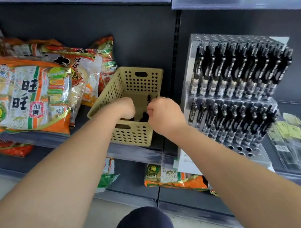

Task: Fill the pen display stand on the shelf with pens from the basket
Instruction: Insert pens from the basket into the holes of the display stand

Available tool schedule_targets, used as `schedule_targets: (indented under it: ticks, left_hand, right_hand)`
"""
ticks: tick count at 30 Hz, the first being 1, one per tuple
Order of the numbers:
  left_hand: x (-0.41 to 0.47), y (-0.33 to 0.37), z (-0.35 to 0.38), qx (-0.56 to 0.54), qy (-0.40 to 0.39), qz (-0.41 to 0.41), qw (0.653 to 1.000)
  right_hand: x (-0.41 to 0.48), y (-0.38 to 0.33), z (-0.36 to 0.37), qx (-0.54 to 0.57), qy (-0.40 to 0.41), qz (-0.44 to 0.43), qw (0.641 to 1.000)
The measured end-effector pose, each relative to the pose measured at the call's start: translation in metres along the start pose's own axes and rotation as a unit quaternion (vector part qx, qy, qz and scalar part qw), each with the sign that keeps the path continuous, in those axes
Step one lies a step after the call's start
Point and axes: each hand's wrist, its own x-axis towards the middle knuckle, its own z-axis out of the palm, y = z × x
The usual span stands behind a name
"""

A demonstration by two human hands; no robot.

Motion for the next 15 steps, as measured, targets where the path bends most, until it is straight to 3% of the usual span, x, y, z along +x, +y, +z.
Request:
schedule_targets:
  ticks: [6,9,15]
  left_hand:
    - [0.027,-0.001,0.001,0.101,-0.165,-0.010,0.981]
    - [0.033,0.013,0.000,0.055,-0.171,0.006,0.984]
    - [0.049,0.031,0.012,0.104,-0.154,-0.012,0.982]
  right_hand:
    - [0.015,-0.003,0.008,0.025,0.026,0.049,0.998]
    - [0.016,-0.006,0.010,0.022,0.039,0.048,0.998]
    - [0.013,-0.007,0.008,0.018,0.038,0.046,0.998]
